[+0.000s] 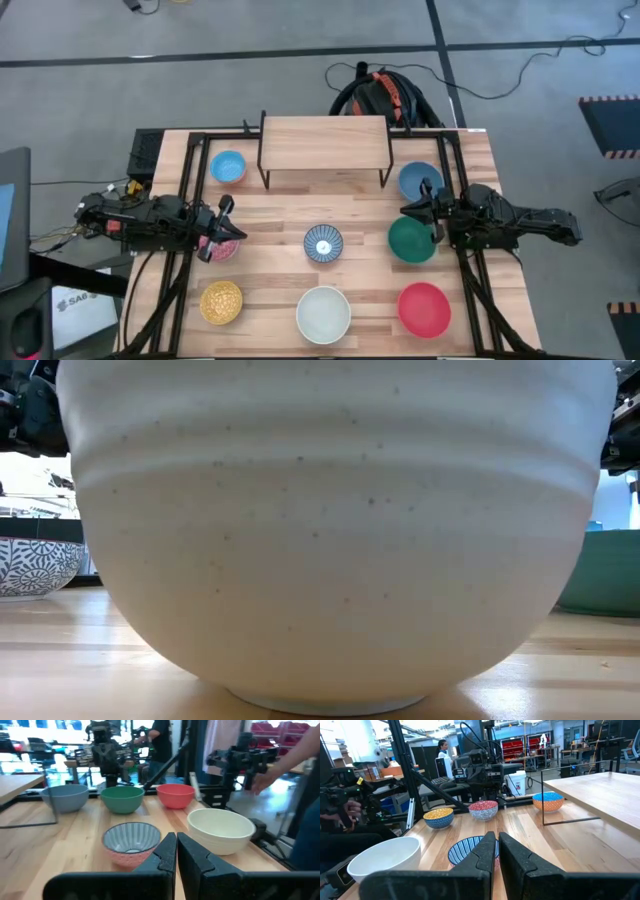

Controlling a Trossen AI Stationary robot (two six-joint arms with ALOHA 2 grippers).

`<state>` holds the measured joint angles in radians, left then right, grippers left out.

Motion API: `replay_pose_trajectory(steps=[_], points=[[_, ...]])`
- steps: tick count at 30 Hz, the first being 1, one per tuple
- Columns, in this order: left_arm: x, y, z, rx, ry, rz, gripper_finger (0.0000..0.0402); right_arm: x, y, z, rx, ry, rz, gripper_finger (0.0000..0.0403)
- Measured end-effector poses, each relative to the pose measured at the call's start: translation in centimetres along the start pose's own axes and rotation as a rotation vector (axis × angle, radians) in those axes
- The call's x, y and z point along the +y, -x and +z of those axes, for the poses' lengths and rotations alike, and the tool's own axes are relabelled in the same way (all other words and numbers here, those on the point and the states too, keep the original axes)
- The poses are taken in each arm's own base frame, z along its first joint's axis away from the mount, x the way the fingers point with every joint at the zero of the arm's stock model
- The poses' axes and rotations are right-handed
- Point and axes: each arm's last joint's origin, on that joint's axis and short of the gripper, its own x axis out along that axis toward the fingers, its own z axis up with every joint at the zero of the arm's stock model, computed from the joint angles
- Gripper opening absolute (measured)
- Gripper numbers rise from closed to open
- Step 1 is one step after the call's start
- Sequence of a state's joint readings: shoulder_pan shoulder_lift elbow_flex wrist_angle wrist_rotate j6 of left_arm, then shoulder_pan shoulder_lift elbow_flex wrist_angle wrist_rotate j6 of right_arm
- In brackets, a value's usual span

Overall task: Place and stack bowls onto a shelf
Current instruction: Put the blue bowl on the shelf

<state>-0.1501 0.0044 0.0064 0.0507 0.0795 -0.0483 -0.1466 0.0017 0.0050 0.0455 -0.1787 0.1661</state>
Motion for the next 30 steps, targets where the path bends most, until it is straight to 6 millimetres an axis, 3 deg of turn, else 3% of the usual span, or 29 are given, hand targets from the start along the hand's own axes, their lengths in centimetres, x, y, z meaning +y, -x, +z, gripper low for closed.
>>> replay_pose_trajectory(steps=[6,11,17,24,30], points=[[0.5,0.0,0.1,-0.013,0.004,0.173,0.0,0.0,0.0,0.2,-0.028,0.036,-0.022,0.0051],[0.5,0.0,0.4,-0.059,0.216,0.157,0.0,0.0,0.1,1.1,-0.093,0.045,-0.062,0.0051],[0.8,0.1,0.6,-0.117,0.332,0.264,0.0,0.4,0.4,2.9,-0.275,0.064,-0.033,0.0051],[1.1,0.2,0.6,-0.148,0.385,0.378,0.0,0.3,0.7,3.8,-0.378,-0.159,-0.062,0.0051],[1.4,0.4,0.6,-0.171,0.39,0.472,0.0,-0.5,0.4,3.2,-0.403,-0.523,-0.223,0.0051]])
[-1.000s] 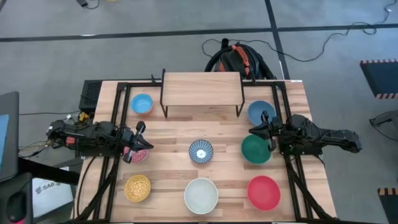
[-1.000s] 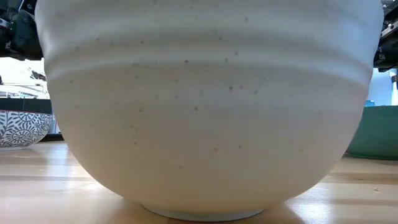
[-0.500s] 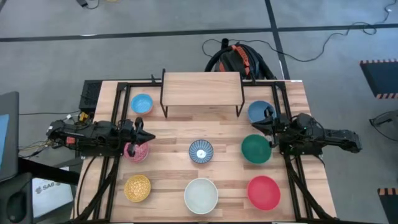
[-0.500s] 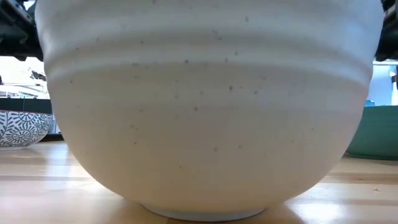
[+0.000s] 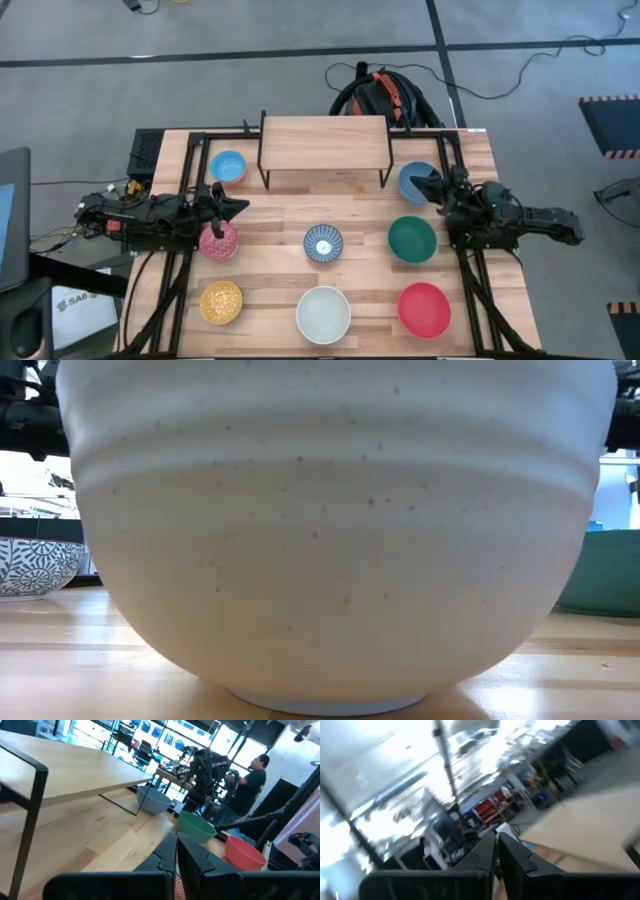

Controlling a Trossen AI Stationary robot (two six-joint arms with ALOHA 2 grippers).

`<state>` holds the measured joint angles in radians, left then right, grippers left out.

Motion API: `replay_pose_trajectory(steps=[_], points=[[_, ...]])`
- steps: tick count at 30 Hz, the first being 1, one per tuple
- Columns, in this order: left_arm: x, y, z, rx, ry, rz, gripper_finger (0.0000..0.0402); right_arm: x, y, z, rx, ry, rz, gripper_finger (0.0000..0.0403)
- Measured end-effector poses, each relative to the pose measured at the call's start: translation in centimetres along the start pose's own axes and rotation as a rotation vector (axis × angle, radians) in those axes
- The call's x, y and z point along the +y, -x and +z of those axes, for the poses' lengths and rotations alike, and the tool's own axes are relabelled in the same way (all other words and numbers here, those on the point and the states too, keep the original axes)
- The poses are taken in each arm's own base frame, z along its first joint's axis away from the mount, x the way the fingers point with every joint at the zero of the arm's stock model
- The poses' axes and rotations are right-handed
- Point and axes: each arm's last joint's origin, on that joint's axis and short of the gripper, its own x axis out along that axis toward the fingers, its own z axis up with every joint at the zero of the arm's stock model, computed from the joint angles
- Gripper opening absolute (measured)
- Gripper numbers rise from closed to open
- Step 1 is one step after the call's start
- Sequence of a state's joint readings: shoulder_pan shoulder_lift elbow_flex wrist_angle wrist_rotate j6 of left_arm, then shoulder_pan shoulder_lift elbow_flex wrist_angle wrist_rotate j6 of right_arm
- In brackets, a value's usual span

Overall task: Place and stack bowls onto a shelf
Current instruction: Put the blue bowl on the shelf

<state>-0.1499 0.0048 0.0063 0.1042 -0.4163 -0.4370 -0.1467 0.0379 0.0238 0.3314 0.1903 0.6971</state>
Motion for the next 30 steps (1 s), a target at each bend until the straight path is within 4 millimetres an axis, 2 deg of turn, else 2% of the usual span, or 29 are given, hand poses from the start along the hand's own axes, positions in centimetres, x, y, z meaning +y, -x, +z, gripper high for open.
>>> replay_pose_trajectory(steps=[5,10,12,20,23,30], points=[[0.1,0.0,0.0,-0.01,0.076,0.02,0.0,-1.0,-0.3,-1.3,0.126,-0.107,-0.111,0.0052],[0.1,0.0,0.1,-0.009,0.12,0.046,0.0018,-0.9,-1.0,-1.6,0.189,-0.092,-0.158,0.0052],[0.0,-0.1,0.1,0.025,0.109,0.066,0.0033,-0.4,-1.5,-1.1,0.196,-0.071,-0.164,0.0052],[-1.2,-0.4,3.1,0.015,0.051,0.159,0.0089,2.1,-3.9,1.9,0.253,0.022,-0.309,0.0052],[-1.9,-0.8,4.3,0.02,0.029,0.175,0.0098,2.8,-4.6,3.1,0.271,0.028,-0.395,0.0052],[-3.5,-2.8,5.5,0.098,-0.036,0.198,0.01,4.5,-5.1,6.2,0.407,0.058,-0.63,0.0052]])
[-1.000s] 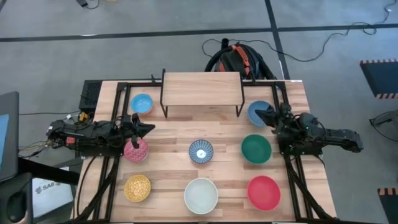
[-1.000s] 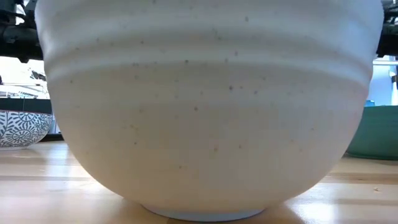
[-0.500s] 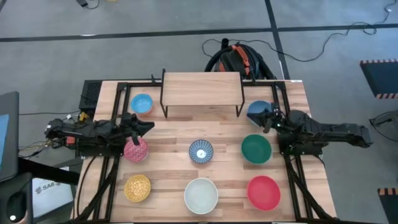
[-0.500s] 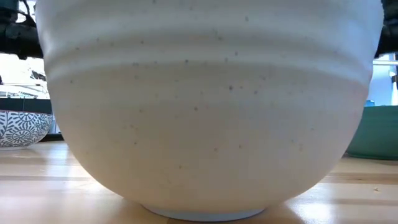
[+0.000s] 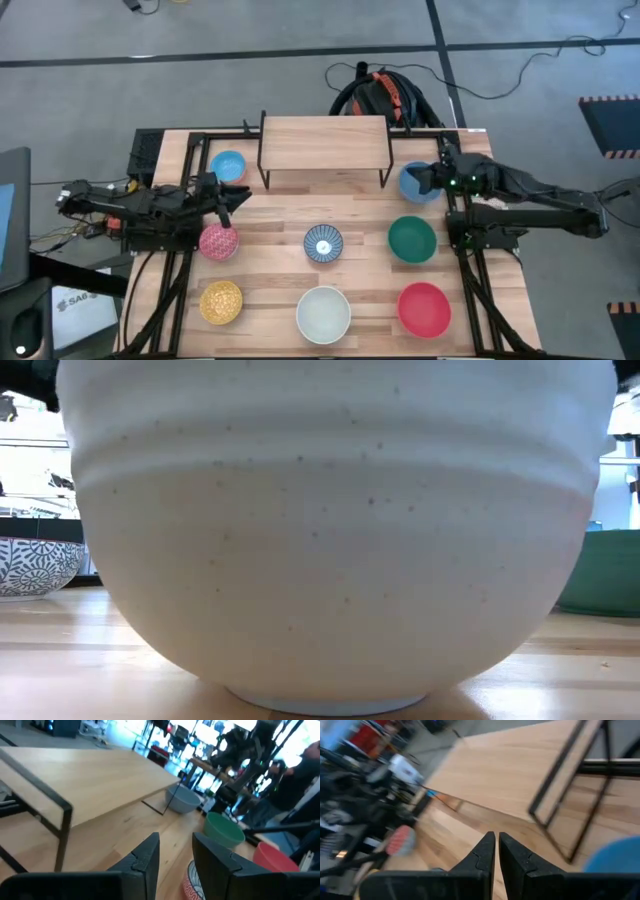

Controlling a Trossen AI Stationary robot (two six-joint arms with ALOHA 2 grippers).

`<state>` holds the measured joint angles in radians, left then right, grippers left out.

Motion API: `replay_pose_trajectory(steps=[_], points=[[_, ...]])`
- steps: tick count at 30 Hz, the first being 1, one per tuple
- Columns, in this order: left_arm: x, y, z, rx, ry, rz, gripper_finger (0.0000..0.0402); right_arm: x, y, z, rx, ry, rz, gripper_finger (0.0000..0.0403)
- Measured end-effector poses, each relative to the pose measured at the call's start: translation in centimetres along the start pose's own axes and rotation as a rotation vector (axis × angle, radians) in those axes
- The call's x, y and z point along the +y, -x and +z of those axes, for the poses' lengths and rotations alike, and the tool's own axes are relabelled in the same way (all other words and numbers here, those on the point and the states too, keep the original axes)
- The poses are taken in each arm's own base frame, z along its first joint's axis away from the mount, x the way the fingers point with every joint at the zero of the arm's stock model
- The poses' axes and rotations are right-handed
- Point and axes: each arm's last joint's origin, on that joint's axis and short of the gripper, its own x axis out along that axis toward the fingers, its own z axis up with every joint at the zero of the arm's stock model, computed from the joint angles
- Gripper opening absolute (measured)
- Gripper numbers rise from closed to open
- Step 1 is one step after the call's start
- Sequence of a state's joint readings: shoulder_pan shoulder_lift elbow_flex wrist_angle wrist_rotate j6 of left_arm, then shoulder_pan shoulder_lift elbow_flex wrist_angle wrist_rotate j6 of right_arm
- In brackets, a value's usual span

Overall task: Place and stack bowls onto a shelf
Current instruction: Put the blue bowl on the shelf

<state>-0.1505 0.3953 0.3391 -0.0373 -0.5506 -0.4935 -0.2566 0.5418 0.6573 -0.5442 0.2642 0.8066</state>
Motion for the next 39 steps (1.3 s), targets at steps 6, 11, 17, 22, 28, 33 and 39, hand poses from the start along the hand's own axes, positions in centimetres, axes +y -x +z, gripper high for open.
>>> replay_pose_trajectory(steps=[6,11,17,22,28,33,39], points=[[-1.7,-2.1,-0.1,0.091,-0.037,-0.036,0.0101,0.6,1.1,1.7,0.098,0.018,-0.136,0.0063],[-3.1,-3.7,0.1,0.161,-0.069,-0.06,0.0101,0.6,1.3,1.6,0.223,0.018,-0.184,0.0117],[-5.5,-5.4,1.6,0.18,-0.105,-0.099,0.0101,-0.9,1.7,0.1,0.385,-0.09,-0.407,0.0187],[-7.4,-6.7,2.6,0.171,-0.155,-0.095,0.0103,-1.6,1.9,-0.6,0.477,-0.12,-0.527,0.0194],[-8.7,-8.6,2.5,0.197,-0.136,-0.07,0.015,-2.2,1.7,-0.9,0.539,-0.094,-0.666,0.0188],[-9.4,-9.8,1.9,0.247,-0.081,-0.076,0.0207,-2.4,1.2,-1.0,0.556,-0.095,-0.711,0.0189],[-10.0,-10.7,1.9,0.233,-0.056,-0.034,0.0223,-4.0,-0.9,-2.0,0.528,-0.122,-0.833,0.0189]])
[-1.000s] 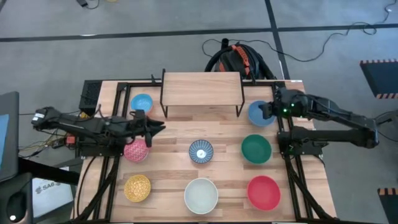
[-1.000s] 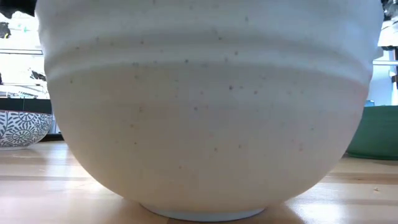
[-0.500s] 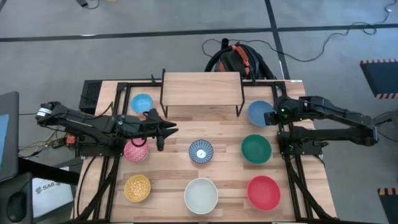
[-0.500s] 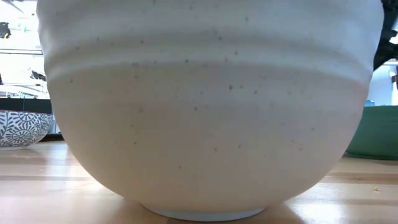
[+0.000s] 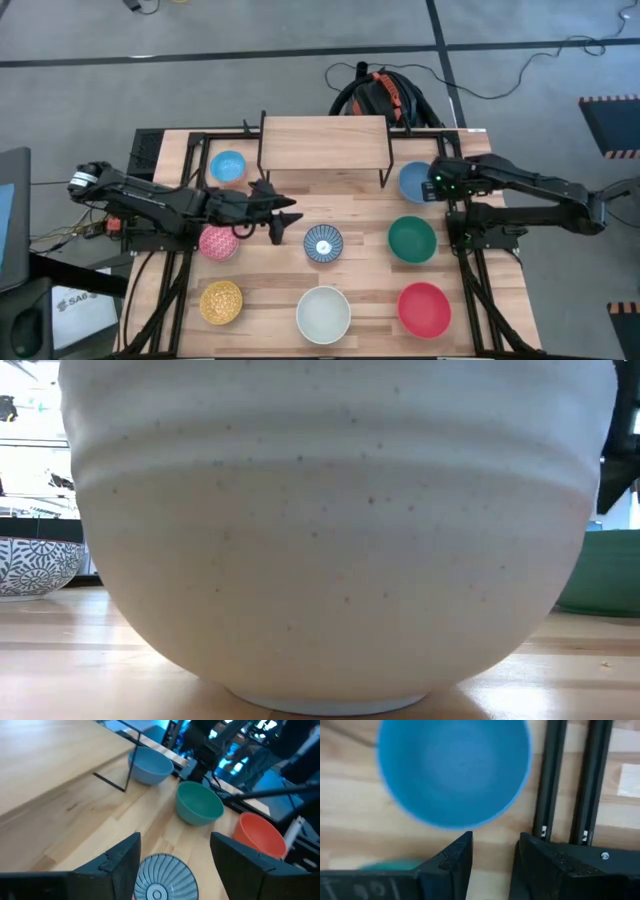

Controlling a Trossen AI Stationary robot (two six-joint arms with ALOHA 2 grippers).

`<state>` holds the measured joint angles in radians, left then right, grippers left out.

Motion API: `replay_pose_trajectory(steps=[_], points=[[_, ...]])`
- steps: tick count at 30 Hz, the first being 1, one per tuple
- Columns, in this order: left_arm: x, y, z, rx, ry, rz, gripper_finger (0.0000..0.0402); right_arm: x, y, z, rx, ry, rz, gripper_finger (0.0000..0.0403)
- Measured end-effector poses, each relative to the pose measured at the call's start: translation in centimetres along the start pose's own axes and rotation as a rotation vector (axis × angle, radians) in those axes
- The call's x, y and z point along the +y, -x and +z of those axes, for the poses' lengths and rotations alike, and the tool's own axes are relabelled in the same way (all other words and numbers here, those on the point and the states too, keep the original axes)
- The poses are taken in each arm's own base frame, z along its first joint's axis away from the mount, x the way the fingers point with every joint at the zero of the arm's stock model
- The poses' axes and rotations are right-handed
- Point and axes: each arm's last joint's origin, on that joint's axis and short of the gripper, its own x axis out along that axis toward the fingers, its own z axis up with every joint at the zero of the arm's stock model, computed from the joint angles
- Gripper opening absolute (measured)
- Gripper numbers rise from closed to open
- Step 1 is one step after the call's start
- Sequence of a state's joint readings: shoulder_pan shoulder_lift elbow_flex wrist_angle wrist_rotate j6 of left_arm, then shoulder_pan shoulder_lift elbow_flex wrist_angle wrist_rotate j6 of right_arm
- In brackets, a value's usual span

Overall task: Place and stack bowls onto a shelf
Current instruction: Put the blue bowl on the shelf

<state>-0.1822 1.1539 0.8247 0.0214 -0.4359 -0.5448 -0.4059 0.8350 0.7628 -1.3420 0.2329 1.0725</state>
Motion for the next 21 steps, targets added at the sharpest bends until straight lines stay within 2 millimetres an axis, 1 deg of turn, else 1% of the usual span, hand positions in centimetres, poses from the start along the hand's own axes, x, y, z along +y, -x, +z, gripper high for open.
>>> replay_pose_trajectory(steps=[3,8,11,15,21], points=[[0.0,-0.1,0.3,-0.016,0.003,0.021,0.0224,0.8,-0.4,1.3,-0.062,-0.063,-0.007,0.0187],[-0.3,0.0,1.2,-0.039,0.012,0.015,0.0224,1.3,-2.0,3.1,-0.044,-0.152,-0.107,0.0176],[-0.4,0.1,1.4,-0.045,0.002,0.012,0.0224,1.0,-3.3,4.3,0.006,-0.144,-0.191,0.0171],[-0.4,0.1,1.3,-0.033,-0.012,0.018,0.0224,0.5,-4.7,5.8,0.058,-0.139,-0.255,0.017],[-0.1,0.1,1.0,0.002,-0.032,0.041,0.0224,-0.1,-6.3,7.3,0.115,-0.122,-0.291,0.0169]])
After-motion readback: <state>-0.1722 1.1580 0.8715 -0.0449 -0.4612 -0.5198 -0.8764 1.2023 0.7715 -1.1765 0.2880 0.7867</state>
